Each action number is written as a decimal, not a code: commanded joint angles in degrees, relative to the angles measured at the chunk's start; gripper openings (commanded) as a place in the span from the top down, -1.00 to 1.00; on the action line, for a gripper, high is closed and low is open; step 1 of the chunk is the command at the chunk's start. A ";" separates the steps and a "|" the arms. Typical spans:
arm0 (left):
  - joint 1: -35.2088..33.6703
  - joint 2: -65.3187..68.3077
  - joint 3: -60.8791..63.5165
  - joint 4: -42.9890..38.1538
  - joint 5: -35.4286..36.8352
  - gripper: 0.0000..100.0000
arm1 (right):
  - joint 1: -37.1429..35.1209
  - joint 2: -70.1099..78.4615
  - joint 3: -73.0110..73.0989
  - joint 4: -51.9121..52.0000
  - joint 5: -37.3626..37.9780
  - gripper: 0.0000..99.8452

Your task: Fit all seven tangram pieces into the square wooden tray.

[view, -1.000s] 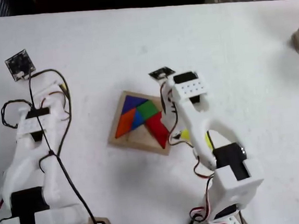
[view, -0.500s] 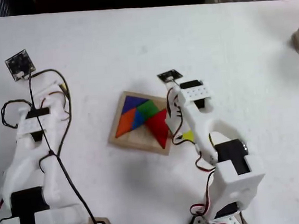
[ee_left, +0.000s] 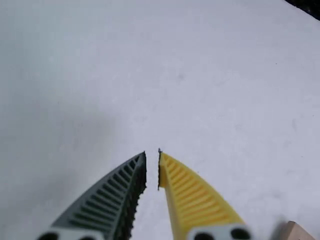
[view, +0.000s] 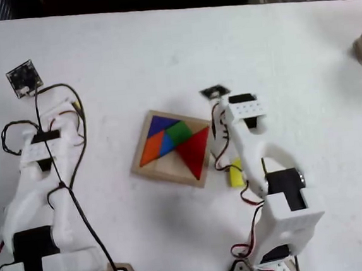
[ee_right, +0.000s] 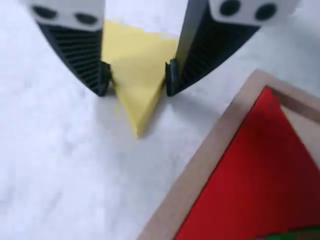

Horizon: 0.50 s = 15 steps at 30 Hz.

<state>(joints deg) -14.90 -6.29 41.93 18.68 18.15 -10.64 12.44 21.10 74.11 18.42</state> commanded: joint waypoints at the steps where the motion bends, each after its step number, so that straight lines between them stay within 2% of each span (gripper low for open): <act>1: 0.66 -0.31 -1.05 -0.79 -0.79 0.84 | -2.15 -5.41 -0.53 4.79 4.40 0.41; 7: 0.66 -0.31 -1.05 -0.79 -0.79 0.84 | -2.86 -11.30 7.74 3.74 9.67 0.35; 15: 0.92 -0.31 -1.05 -0.79 -0.79 0.84 | -1.01 -11.91 17.49 -5.49 14.86 0.35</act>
<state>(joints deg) -14.90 -6.29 41.93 18.68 18.15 -13.01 2.42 37.98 70.86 31.34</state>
